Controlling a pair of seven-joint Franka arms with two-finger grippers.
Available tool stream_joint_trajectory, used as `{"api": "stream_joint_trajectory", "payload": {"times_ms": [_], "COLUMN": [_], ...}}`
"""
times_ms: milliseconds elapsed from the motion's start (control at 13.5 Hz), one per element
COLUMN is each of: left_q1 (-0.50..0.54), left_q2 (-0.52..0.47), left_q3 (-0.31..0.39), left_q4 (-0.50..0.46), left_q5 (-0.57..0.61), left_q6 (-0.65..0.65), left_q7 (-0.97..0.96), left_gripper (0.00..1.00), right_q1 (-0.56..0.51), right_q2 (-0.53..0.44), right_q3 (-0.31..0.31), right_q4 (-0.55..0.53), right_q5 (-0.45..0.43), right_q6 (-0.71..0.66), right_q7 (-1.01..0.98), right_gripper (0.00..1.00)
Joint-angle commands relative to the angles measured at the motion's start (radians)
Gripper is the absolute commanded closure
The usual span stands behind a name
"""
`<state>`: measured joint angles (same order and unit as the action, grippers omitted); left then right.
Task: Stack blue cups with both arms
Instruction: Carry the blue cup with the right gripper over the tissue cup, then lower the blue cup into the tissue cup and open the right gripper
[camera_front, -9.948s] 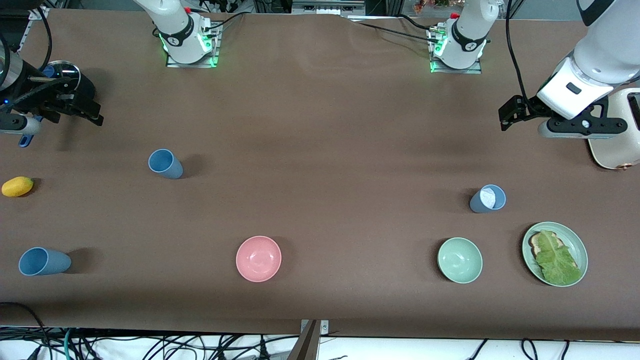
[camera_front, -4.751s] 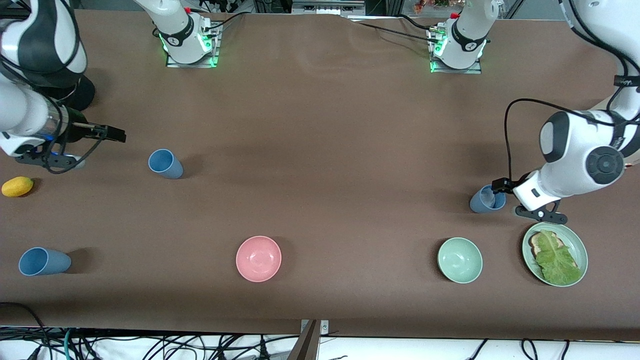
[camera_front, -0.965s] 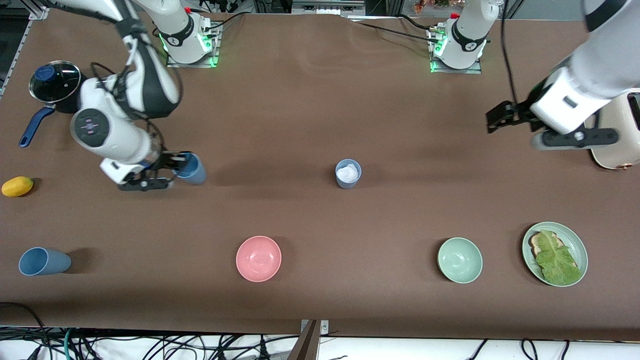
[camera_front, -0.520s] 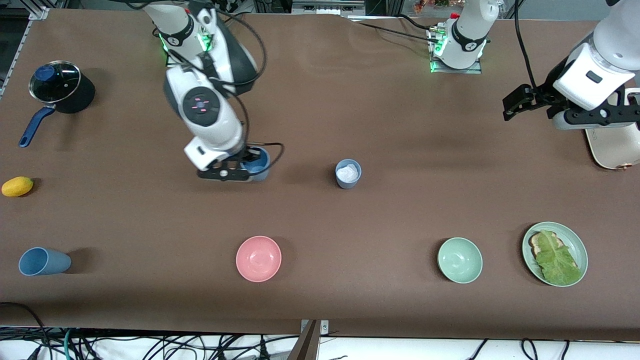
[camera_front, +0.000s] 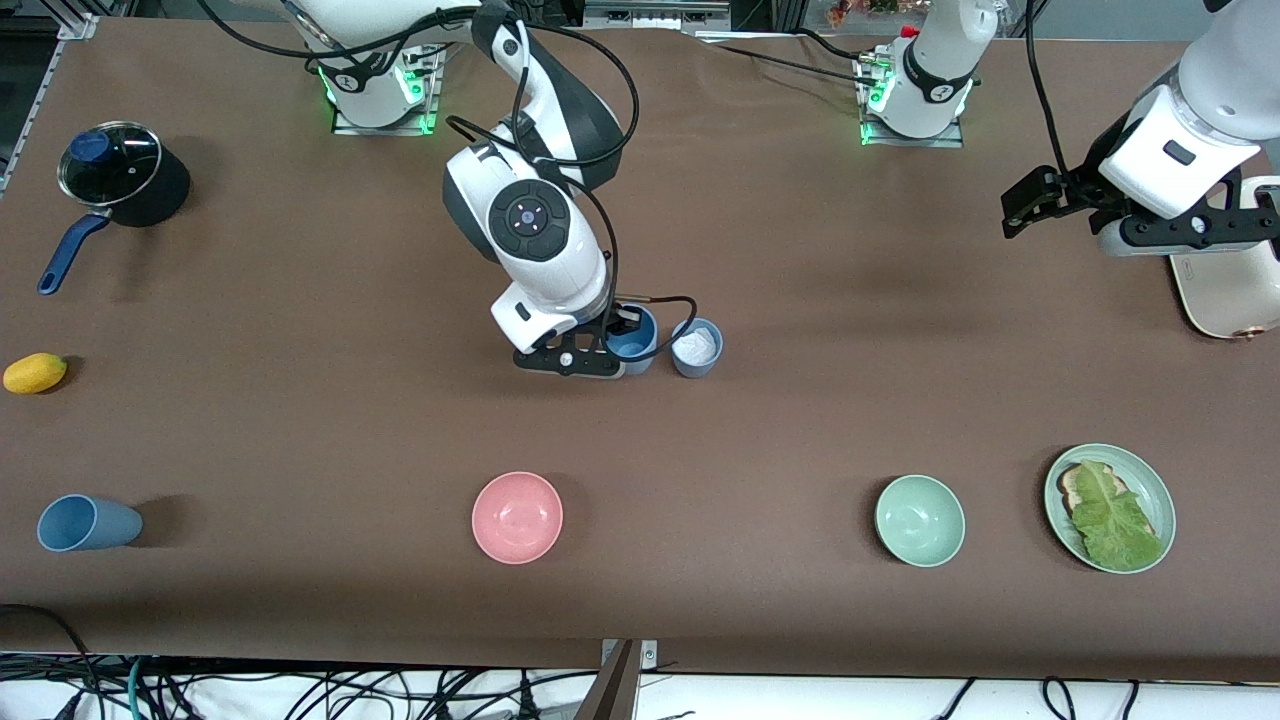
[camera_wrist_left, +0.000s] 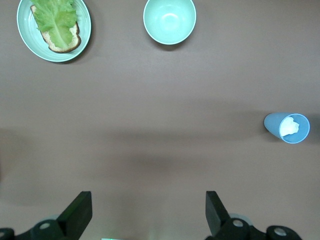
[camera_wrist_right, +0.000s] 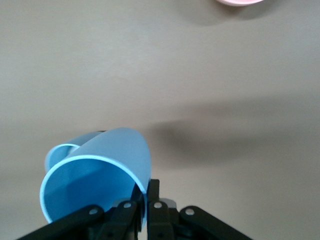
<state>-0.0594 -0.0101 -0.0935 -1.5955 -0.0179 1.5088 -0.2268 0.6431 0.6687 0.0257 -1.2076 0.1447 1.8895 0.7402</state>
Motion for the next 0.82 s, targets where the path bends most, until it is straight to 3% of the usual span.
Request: {"api": "stream_joint_trajectory", "payload": {"times_ms": [0, 223, 742], "left_q1": [0.001, 0.003, 0.003], "left_q2": [-0.011, -0.01, -0.01], "left_q3": [0.006, 0.009, 0.009], "left_q4": [-0.004, -0.004, -0.004], "left_q5": [-0.005, -0.005, -0.004], "left_q6": [-0.002, -0.002, -0.002], "left_q7": [0.015, 0.017, 0.017], "left_gripper": [0.0, 0.0, 0.0], "right_q1": [-0.002, -0.002, 0.009], "right_q2": [0.031, 0.055, 0.084], "right_q3": [0.007, 0.056, 0.077], "right_q4": [0.066, 0.066, 0.066], "right_q5": [0.079, 0.088, 0.088], "right_q6": [0.019, 0.075, 0.109], "right_q7": [0.007, 0.013, 0.01], "right_gripper": [1.0, 1.0, 1.0]}}
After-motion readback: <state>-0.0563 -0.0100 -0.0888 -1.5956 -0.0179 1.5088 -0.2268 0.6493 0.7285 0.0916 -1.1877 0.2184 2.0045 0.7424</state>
